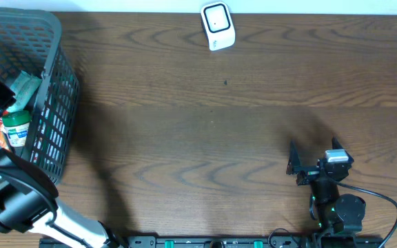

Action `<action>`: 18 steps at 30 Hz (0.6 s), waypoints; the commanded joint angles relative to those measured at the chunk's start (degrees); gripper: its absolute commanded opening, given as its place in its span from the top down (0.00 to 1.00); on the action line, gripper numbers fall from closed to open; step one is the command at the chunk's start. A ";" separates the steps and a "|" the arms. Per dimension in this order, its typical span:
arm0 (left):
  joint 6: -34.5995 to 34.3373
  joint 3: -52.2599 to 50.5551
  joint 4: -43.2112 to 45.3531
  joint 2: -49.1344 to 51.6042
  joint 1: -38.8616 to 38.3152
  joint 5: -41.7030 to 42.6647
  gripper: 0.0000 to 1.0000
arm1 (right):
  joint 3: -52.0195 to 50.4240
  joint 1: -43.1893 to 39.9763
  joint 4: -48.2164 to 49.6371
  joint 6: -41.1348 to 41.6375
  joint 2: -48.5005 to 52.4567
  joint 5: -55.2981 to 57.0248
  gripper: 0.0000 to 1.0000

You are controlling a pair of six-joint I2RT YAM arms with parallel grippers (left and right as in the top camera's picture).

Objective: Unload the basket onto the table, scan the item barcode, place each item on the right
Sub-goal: 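Lower the left gripper onto the green-lidded Knorr jar in the basket, then close the left gripper around the Knorr jar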

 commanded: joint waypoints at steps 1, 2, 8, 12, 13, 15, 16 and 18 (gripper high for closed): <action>-0.55 -0.87 0.42 3.19 0.20 -2.58 0.66 | -0.04 -0.31 -0.22 0.79 -0.07 0.15 0.01; -0.55 -0.87 0.63 4.07 0.20 -2.45 0.66 | -0.04 -0.31 -0.24 0.79 -0.07 0.15 0.01; -0.59 -0.72 -1.22 5.42 0.20 -2.01 0.81 | -0.04 -0.31 -0.22 0.79 -0.07 0.15 0.01; -1.51 -0.68 -4.09 3.63 0.37 -3.45 0.89 | -0.04 -0.31 -0.22 0.79 -0.07 0.15 0.01; -2.19 -0.68 -4.83 3.08 0.42 -4.55 0.89 | -0.04 -0.31 -0.22 0.79 -0.07 0.15 0.01; -2.56 -0.68 -5.79 2.38 0.42 -5.73 0.89 | -0.04 -0.31 -0.24 0.79 -0.07 0.15 0.01; -2.73 -0.68 -6.14 2.08 0.42 -5.62 0.87 | -0.04 -0.31 -0.22 0.79 -0.07 0.15 0.01; -3.21 -0.68 -6.75 1.49 0.39 -4.90 0.72 | -0.04 -0.31 -0.22 0.79 -0.07 0.15 0.01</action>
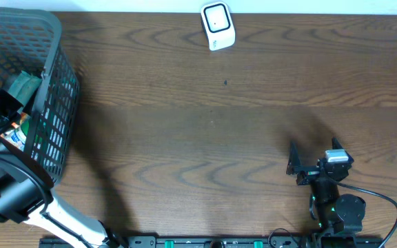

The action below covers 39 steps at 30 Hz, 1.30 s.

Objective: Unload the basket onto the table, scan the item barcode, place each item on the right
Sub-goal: 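Close the left gripper around the Knorr jar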

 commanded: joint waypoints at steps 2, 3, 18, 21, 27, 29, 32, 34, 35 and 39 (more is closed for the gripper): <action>-1.53 -0.24 -1.14 -3.32 0.31 -0.46 0.41 | -0.04 -0.31 -0.22 0.79 -0.07 0.15 0.01; -1.60 -0.24 -1.60 -3.39 0.31 0.46 0.19 | -0.04 -0.31 -0.24 0.79 -0.07 0.15 0.01; -4.28 -3.41 -2.54 -3.39 -3.65 3.43 0.12 | -0.04 -0.31 -0.22 0.79 -0.07 0.15 0.01; -4.31 -5.73 -0.50 -3.39 -5.09 0.55 0.12 | -0.04 -0.31 -0.24 0.79 -0.07 0.15 0.01; -4.28 -9.81 3.80 -3.39 -5.60 -2.05 0.12 | -0.04 -0.31 -0.22 0.79 -0.07 0.15 0.01; -4.37 -10.10 3.87 -3.39 -5.57 -6.60 0.12 | -0.04 -0.31 -0.24 0.79 -0.07 0.15 0.01; -6.01 -10.05 3.48 -3.41 -5.31 -11.47 0.12 | -0.04 -0.31 -0.22 0.79 -0.07 0.15 0.01; -6.82 -10.05 3.23 -3.41 -5.01 -13.66 0.12 | -0.04 -0.31 -0.22 0.79 -0.07 0.15 0.01; -7.06 -10.05 3.30 -3.41 -4.79 -14.12 0.12 | -0.04 -0.31 -0.24 0.79 -0.07 0.15 0.01; -7.06 -9.70 4.11 -3.43 -4.63 -13.94 0.12 | -0.04 -0.31 -0.22 0.79 -0.07 0.15 0.01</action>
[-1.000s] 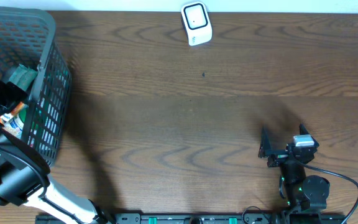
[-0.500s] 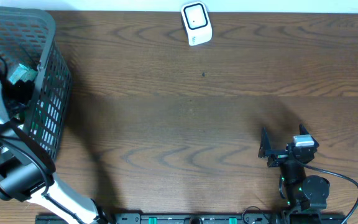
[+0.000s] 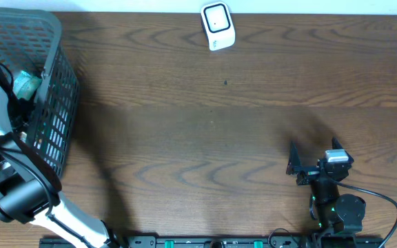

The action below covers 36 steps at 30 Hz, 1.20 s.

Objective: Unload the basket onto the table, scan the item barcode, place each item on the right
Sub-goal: 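Close the left gripper around the Knorr jar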

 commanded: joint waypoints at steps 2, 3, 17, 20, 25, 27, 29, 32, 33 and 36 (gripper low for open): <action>-1.18 0.57 0.00 -1.29 0.26 -3.21 0.12 | -0.04 -0.31 -0.22 0.79 -0.07 0.15 0.01; -1.18 0.72 0.07 -1.70 0.26 -3.30 0.12 | -0.04 -0.31 -0.22 0.79 -0.07 0.15 0.01; 2.80 0.35 2.86 -4.11 2.80 -1.64 0.02 | -0.04 -0.31 -0.22 0.79 -0.07 0.15 0.01; 6.73 -0.13 3.85 -2.91 4.52 5.70 0.02 | -0.04 -0.31 -0.24 0.79 -0.07 0.15 0.01; 12.07 -0.17 4.39 -0.92 6.58 14.29 0.02 | -0.04 -0.31 -0.22 0.79 -0.07 0.15 0.01; 12.09 -0.17 4.50 -0.85 6.67 14.19 0.02 | -0.04 -0.31 -0.24 0.79 -0.07 0.15 0.01; 12.09 -0.17 4.52 -0.85 6.67 14.08 0.02 | -0.04 -0.31 -0.24 0.79 -0.07 0.15 0.01; 12.07 -0.90 4.94 -0.85 6.67 13.35 0.02 | -0.04 -0.31 -0.24 0.79 -0.07 0.15 0.01; 12.07 -1.36 5.33 -0.85 6.67 13.33 0.02 | -0.04 -0.31 -0.22 0.79 -0.07 0.15 0.01; 12.07 -3.61 7.26 -0.85 6.67 13.31 0.02 | -0.04 -0.31 -0.22 0.79 -0.07 0.15 0.01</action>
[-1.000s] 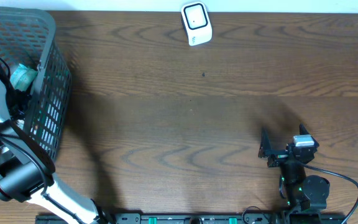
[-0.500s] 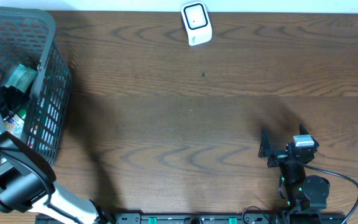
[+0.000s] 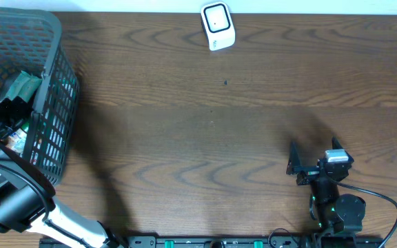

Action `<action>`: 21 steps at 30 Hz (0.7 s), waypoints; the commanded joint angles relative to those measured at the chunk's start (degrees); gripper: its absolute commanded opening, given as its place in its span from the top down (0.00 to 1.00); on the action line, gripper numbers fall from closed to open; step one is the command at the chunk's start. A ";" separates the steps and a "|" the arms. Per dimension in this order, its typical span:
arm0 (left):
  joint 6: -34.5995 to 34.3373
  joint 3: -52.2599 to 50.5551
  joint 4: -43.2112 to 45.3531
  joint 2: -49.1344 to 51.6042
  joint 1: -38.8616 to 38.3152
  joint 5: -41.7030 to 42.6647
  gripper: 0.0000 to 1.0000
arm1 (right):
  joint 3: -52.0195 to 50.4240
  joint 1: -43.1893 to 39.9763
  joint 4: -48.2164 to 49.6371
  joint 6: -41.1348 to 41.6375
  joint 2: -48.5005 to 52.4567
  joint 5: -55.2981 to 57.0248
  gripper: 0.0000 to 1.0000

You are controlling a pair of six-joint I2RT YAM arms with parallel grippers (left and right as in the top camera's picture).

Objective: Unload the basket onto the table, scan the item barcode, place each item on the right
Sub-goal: 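Close the left gripper around the Knorr jar, then lift the jar out of the basket and carry it toward the scanner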

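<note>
A white barcode scanner [image 3: 217, 26] stands at the far edge of the table, near the middle. At the left, a dark mesh basket [image 3: 57, 103] holds the items: a green packet [image 3: 23, 86] against its right wall and a red and white item [image 3: 16, 140] lower down. My left gripper [image 3: 11, 110] reaches into the basket just below the green packet; its jaws are hidden among the items. My right gripper [image 3: 290, 160] rests low on the right of the table, fingers apart and holding nothing.
The brown wooden table [image 3: 205, 131] stretches between the basket and the right arm. A black cable [image 3: 384, 203] loops by the right arm's base at the near edge.
My left arm has drawn back toward the near side of the basket, and its gripper now sits lower. More of the green packet shows. The right arm has not moved.
My left gripper was at the basket's left side, with a green-lidded jar showing. It then sat by the green packet and hid the jar, then reached farther in. Now it is back below the packet. The scanner and right arm stayed put.
</note>
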 commanded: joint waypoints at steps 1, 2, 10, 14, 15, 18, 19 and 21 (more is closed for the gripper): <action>1.03 -3.32 1.79 0.66 0.07 0.55 0.02 | -0.07 -0.31 -0.24 0.79 -0.07 0.15 0.01; 1.03 -3.91 2.54 0.66 0.15 0.52 0.02 | -0.07 -0.31 -0.22 0.79 -0.07 0.15 0.01; 0.92 -4.61 4.11 0.66 0.57 0.98 0.01 | -0.07 -0.31 -0.22 0.79 -0.07 0.15 0.01; 0.90 -4.02 4.07 0.55 0.57 1.46 0.14 | -0.07 -0.31 -0.22 0.79 -0.07 0.15 0.01; 0.92 -3.76 4.07 0.44 0.57 1.77 0.16 | -0.07 -0.31 -0.22 0.79 -0.07 0.15 0.01; 0.90 -3.13 4.11 -0.70 0.57 2.82 0.17 | -0.07 -0.31 -0.22 0.79 -0.07 0.15 0.01; 0.90 -3.04 4.09 -1.33 0.57 2.80 0.18 | -0.07 -0.31 -0.22 0.79 -0.07 0.15 0.01; 0.63 -3.02 4.11 -2.67 0.57 2.82 0.18 | -0.07 -0.31 -0.22 0.79 -0.07 0.15 0.01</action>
